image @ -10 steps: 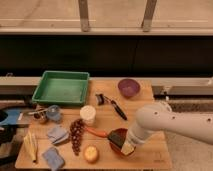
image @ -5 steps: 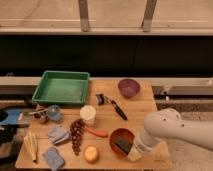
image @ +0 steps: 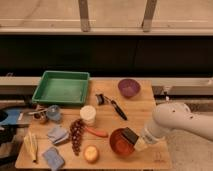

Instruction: Wipe red bowl with eraser

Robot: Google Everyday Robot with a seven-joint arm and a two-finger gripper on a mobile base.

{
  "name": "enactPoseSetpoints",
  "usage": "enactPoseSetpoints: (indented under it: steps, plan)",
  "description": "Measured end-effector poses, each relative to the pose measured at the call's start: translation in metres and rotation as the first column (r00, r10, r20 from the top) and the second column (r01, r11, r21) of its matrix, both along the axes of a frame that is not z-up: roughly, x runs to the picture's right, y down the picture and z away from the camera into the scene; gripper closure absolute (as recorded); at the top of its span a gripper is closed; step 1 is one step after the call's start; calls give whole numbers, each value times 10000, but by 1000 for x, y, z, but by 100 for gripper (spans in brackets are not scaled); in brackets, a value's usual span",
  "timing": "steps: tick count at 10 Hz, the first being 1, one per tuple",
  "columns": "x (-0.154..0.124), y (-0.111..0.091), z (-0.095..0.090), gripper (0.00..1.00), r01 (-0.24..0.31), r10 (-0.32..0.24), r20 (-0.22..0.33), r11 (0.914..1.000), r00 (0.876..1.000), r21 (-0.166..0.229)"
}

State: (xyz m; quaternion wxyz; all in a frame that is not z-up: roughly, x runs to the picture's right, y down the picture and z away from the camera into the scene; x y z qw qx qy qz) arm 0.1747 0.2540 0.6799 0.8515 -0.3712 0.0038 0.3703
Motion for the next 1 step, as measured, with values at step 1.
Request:
enactPoseSetpoints:
  steps: [1]
  plan:
    - [-7, -5, -2, 100, 156, -157, 143, 9998, 9998, 91]
